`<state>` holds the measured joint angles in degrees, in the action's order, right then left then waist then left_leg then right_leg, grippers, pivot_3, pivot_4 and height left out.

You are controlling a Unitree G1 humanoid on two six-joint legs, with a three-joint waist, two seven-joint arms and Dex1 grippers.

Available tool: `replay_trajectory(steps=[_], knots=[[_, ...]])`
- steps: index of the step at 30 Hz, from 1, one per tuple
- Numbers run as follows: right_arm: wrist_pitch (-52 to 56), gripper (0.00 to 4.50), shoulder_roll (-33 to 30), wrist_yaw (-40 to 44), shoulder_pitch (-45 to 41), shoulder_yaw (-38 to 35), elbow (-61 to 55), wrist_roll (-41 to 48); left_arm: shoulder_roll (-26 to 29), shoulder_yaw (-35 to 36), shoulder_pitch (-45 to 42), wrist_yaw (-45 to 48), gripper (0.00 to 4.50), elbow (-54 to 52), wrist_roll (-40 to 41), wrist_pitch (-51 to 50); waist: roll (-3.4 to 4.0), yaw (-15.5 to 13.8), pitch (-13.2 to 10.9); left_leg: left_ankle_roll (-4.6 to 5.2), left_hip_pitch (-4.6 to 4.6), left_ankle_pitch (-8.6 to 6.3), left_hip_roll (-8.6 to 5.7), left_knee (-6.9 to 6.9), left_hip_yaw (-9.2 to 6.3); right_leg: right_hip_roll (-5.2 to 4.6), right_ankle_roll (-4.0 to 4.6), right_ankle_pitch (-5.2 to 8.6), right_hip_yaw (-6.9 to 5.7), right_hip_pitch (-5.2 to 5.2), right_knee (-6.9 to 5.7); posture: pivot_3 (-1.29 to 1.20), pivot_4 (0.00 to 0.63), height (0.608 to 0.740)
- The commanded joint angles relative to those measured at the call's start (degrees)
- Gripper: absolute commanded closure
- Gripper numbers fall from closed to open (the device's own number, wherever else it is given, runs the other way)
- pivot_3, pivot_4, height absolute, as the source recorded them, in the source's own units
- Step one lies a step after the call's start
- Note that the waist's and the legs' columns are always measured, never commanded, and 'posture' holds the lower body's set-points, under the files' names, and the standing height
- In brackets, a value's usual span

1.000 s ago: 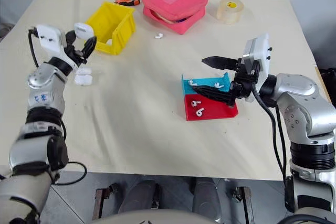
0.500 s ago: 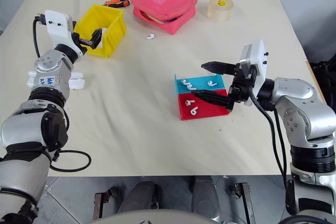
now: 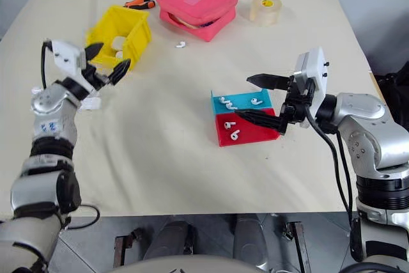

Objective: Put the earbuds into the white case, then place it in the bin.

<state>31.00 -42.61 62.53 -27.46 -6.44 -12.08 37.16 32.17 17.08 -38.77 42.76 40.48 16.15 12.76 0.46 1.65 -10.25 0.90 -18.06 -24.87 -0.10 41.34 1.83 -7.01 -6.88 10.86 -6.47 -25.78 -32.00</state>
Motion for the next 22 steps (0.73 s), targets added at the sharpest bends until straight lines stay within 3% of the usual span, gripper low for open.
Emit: replay_trajectory(steps=[1, 6, 11, 15, 22], knots=[[-2.8, 0.00, -1.2, 3.0, 1.0, 0.7, 0.8, -1.4, 3.4, 3.5, 8.0, 3.9, 0.06, -15.0, 6.2, -4.7, 0.00, 0.0, 0.0, 0.00, -0.02, 0.00, 0.00, 0.01, -0.01, -0.02, 0.00, 0.00, -0.02, 0.00, 0.00, 0.00, 0.150, 0.740], [-5.1, 0.00, -2.2, 7.4, 1.9, 1.1, 4.7, -2.9, 6.4, 8.6, 25.8, 6.8, 0.06, -31.4, 12.7, -12.0, 0.03, -0.1, 0.0, -0.01, 0.03, -0.01, -0.02, -0.01, 0.00, -0.16, 0.01, 0.00, 0.00, -0.01, -0.02, 0.00, 0.150, 0.740], [-11.1, 0.00, -3.4, 14.7, 3.0, 2.2, 10.8, -5.6, 8.9, 13.9, 37.0, 10.7, 0.06, -36.1, 16.2, -14.8, 0.04, -1.3, 0.0, -0.01, 0.00, -0.02, -0.13, 0.00, -0.08, -0.37, 0.04, -0.02, -0.11, 0.01, -0.04, 0.00, 0.150, 0.740], [-13.8, 0.00, -3.5, 18.6, 2.9, 3.7, 13.6, -7.2, 9.2, 16.2, 38.8, 13.3, 0.06, -32.3, 15.7, -10.9, 0.05, -1.6, 0.0, 0.03, 0.00, -0.05, -0.17, -0.02, -0.05, -0.39, 0.05, -0.02, -0.12, 0.01, -0.03, 0.00, 0.150, 0.740], [-13.9, 0.00, -2.5, 18.3, 2.2, 3.6, 15.1, -7.5, 9.1, 17.6, 36.4, 14.4, 0.06, -29.3, 15.8, -7.0, 0.05, -1.4, 0.0, 0.02, 0.02, -0.05, -0.15, -0.03, 0.01, -0.38, 0.07, -0.04, -0.18, 0.01, -0.04, 0.00, 0.150, 0.740]])
